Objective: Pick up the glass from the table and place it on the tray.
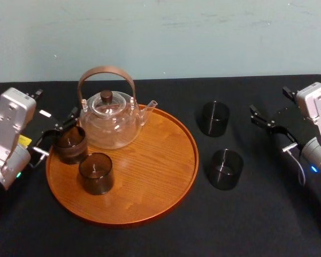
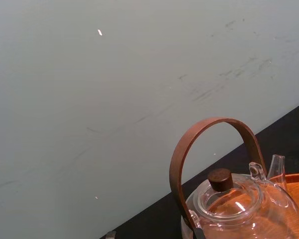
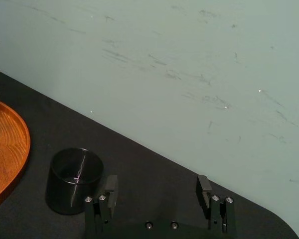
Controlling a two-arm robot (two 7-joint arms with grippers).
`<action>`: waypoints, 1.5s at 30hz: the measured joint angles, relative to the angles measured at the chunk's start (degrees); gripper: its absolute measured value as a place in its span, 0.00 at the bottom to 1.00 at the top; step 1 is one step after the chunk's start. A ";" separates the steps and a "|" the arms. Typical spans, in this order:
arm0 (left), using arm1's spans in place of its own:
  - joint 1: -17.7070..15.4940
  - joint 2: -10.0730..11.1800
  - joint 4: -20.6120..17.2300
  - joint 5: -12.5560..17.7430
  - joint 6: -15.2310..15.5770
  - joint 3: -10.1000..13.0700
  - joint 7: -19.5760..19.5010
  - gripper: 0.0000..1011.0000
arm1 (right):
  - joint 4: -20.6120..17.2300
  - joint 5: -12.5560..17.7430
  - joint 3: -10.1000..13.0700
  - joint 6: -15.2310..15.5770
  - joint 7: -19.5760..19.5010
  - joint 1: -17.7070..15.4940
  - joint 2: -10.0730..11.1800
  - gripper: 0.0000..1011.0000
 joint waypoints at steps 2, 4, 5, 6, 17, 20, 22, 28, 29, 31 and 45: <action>0.00 0.00 0.00 0.00 0.00 0.00 0.00 0.99 | 0.00 0.00 0.00 0.00 0.00 0.00 0.00 0.99; 0.00 0.00 0.00 0.00 0.00 0.00 0.00 0.99 | 0.00 0.00 0.00 0.00 0.00 0.00 0.00 0.99; 0.00 0.00 0.00 0.00 0.00 0.00 0.00 0.99 | 0.00 0.00 0.00 0.00 0.00 0.00 0.00 0.99; 0.00 0.00 0.00 0.00 0.00 0.00 0.00 0.99 | 0.00 0.00 0.00 0.00 0.00 0.00 0.00 0.99; 0.00 0.00 0.00 0.00 0.00 0.00 0.00 0.99 | 0.00 0.00 0.00 0.00 0.00 0.00 0.00 0.99; 0.00 0.00 0.00 0.00 0.00 0.00 0.00 0.99 | 0.00 0.00 0.00 0.00 0.00 0.00 0.00 0.99; 0.00 0.00 0.00 0.00 0.00 0.00 0.00 0.99 | 0.00 0.00 0.00 0.00 0.00 0.00 0.00 0.99; 0.00 0.00 0.00 0.00 0.00 0.00 0.00 0.99 | 0.00 0.00 0.00 0.00 0.00 0.00 0.00 0.99; 0.00 0.00 0.00 0.00 0.00 0.00 0.00 0.99 | 0.00 0.00 0.00 0.00 0.00 0.00 0.00 0.99; 0.00 0.00 0.00 0.00 0.00 0.00 0.00 0.99 | 0.00 0.00 0.00 0.00 0.00 0.00 0.00 0.99; 0.00 0.00 0.00 0.00 0.00 0.00 0.00 0.99 | 0.00 0.00 0.00 0.00 0.00 0.00 0.00 0.99</action>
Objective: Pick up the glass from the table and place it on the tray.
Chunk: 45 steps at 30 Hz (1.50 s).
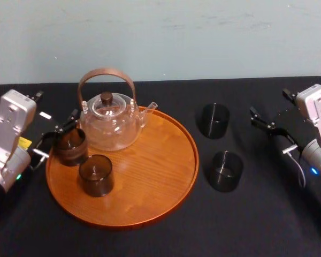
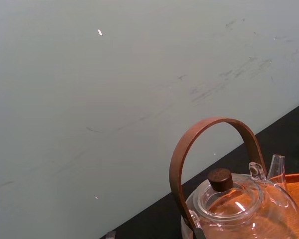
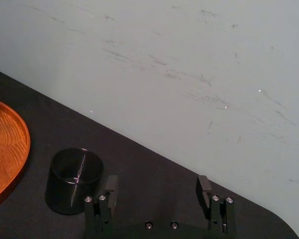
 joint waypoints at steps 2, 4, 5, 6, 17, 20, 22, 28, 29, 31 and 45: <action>0.00 0.00 0.00 0.00 0.00 0.00 0.00 0.99 | -0.06 0.00 0.15 -0.10 0.25 -0.07 0.01 0.99; 0.00 0.00 0.00 0.00 0.00 0.00 0.00 0.99 | -0.33 0.00 0.44 -0.37 0.68 -0.27 0.09 0.99; 0.00 0.00 0.00 0.00 0.00 0.00 0.00 0.99 | -0.58 0.01 0.59 -0.51 0.93 -0.44 0.18 0.99; 0.00 0.00 0.00 0.00 0.00 0.00 0.00 0.99 | -1.31 0.05 0.90 -0.64 1.39 -0.98 0.43 0.99; 0.00 0.00 0.00 0.00 0.00 0.00 0.00 0.99 | -12.00 0.08 2.43 0.55 2.64 -8.53 3.41 0.99; 0.00 0.00 0.00 0.00 0.00 0.00 0.00 0.99 | -15.44 -0.20 2.83 0.99 2.13 -11.36 4.02 0.99; 0.00 0.00 0.00 0.00 0.00 0.00 0.00 0.99 | -18.04 -0.38 3.23 1.22 1.54 -13.73 4.39 0.99; 0.00 0.00 0.00 0.00 0.00 0.00 0.00 0.99 | -22.90 -1.12 3.63 1.49 0.63 -18.52 4.93 0.99; 0.00 0.00 0.00 0.00 0.00 0.00 0.00 0.99 | -23.94 -1.48 3.63 1.58 0.46 -19.59 5.01 0.99; 0.00 0.00 0.00 0.00 0.00 0.00 0.00 0.99 | -24.89 -1.81 3.63 1.62 0.39 -20.61 5.07 0.99; 0.00 0.00 0.00 0.00 0.00 0.00 0.01 0.99 | -27.45 -2.79 4.93 1.91 0.46 -25.75 4.27 0.99</action>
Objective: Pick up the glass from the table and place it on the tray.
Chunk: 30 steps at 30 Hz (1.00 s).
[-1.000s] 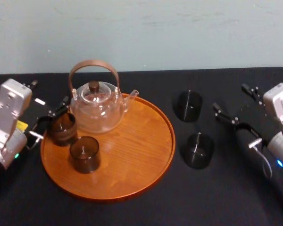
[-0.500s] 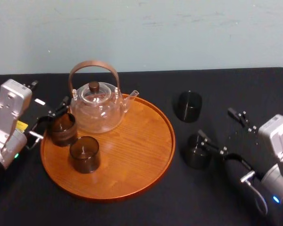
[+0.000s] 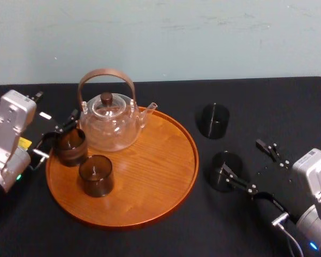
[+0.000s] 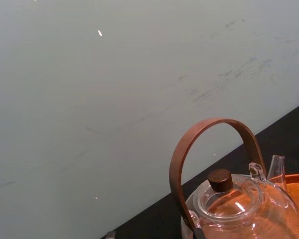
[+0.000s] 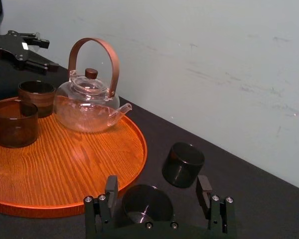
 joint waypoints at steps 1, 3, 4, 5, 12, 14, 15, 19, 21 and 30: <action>0.00 0.00 0.00 0.00 0.00 0.00 0.00 0.99 | 0.09 0.02 0.23 0.00 0.19 -0.20 -0.20 0.99; 0.00 0.00 0.00 0.00 0.00 0.00 0.00 0.99 | 0.28 0.06 0.50 0.03 0.55 -0.40 -0.52 0.99; 0.00 0.00 0.00 0.00 0.00 0.00 0.00 0.99 | 0.35 0.07 0.58 0.05 0.67 -0.45 -0.62 0.99; 0.00 0.00 0.00 0.00 0.00 0.00 0.00 0.99 | 0.41 0.07 0.66 0.09 0.78 -0.48 -0.73 0.99; 0.00 0.00 0.00 0.00 0.00 0.00 0.00 0.99 | 1.77 0.30 1.21 0.58 1.94 -0.60 -2.09 0.99; 0.00 0.00 0.00 0.00 0.00 0.00 0.00 0.99 | 2.19 0.53 1.32 0.69 2.27 -0.60 -2.41 0.99; 0.00 0.00 0.00 0.00 0.00 0.00 0.00 0.99 | 2.69 0.80 1.42 0.72 2.70 -0.60 -2.73 0.99; 0.00 0.00 0.00 0.00 0.00 0.00 0.00 0.99 | 3.88 1.46 1.65 0.73 3.74 -0.57 -3.56 0.99; 0.00 0.00 0.00 0.00 0.00 0.00 0.00 0.99 | 4.56 1.73 1.73 0.75 4.45 -0.43 -4.03 0.99; 0.00 0.00 0.00 0.00 0.00 0.00 0.00 0.99 | 6.81 2.58 2.21 0.64 7.01 -0.15 -5.43 0.99</action>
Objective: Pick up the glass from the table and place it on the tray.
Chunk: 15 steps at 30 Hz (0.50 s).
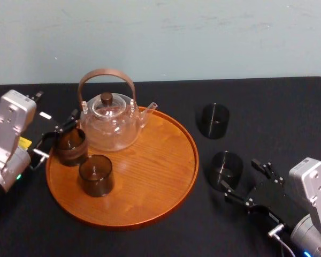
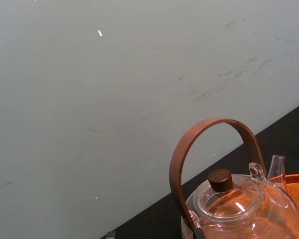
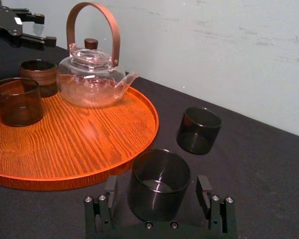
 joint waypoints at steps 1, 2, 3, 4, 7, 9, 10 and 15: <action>0.00 0.00 0.00 0.00 0.00 0.00 0.00 0.99 | 0.20 0.06 0.08 0.00 0.17 0.02 -0.16 0.99; 0.00 0.00 0.00 0.00 0.00 0.00 0.00 0.99 | 0.56 0.10 0.22 0.00 0.45 0.04 -0.45 0.99; 0.00 0.00 0.00 0.00 0.00 0.00 0.00 0.99 | 0.73 0.12 0.31 0.00 0.59 0.04 -0.56 0.99; 0.00 0.00 0.00 0.00 0.00 0.00 0.00 0.99 | 0.87 0.15 0.40 -0.01 0.74 0.04 -0.68 0.99; 0.00 0.00 0.00 0.00 0.00 0.00 0.00 0.99 | 1.49 0.17 0.80 -0.02 1.24 -0.01 -1.27 0.99; 0.00 0.00 0.00 0.00 0.00 0.00 0.00 0.99 | 1.71 0.14 0.97 -0.01 1.39 -0.04 -1.53 0.99; 0.00 0.00 0.00 0.00 0.00 0.00 0.00 0.99 | 1.93 0.11 1.14 0.00 1.56 -0.05 -1.78 0.99; 0.00 0.00 0.00 0.00 0.00 0.00 0.00 0.99 | 2.31 -0.13 1.68 0.17 1.98 -0.15 -2.44 0.99</action>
